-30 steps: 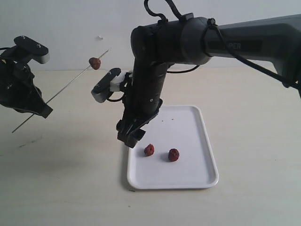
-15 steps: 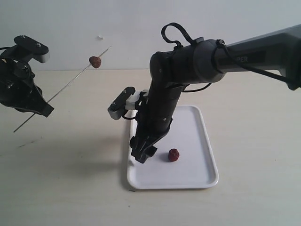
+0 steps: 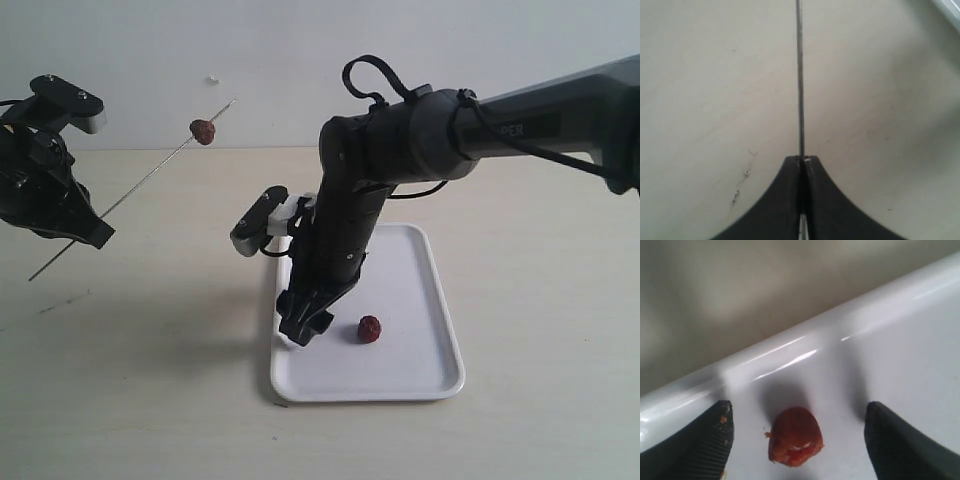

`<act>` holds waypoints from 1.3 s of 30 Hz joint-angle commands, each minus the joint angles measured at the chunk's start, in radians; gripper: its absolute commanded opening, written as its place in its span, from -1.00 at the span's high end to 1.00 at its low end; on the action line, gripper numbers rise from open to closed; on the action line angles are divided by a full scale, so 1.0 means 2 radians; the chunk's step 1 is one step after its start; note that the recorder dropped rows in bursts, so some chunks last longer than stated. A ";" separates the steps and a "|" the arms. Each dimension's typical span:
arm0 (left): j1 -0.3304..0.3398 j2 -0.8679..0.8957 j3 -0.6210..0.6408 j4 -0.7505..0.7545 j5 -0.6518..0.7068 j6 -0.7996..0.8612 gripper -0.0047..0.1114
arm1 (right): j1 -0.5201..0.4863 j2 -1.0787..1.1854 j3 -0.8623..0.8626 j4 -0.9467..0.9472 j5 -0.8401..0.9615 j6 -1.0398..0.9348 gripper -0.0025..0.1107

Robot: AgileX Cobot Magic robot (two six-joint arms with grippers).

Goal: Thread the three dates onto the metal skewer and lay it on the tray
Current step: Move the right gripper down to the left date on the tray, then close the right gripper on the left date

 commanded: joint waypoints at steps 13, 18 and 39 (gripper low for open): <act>0.001 -0.005 -0.002 -0.007 -0.007 0.001 0.92 | -0.003 0.017 0.001 -0.017 0.034 0.011 -0.20; 0.001 -0.005 -0.002 -0.008 -0.009 0.001 0.92 | -0.006 0.017 0.001 -0.006 0.030 0.011 -0.16; 0.001 -0.005 -0.002 -0.008 -0.009 0.001 0.92 | -0.006 0.017 0.001 0.001 0.039 0.011 0.34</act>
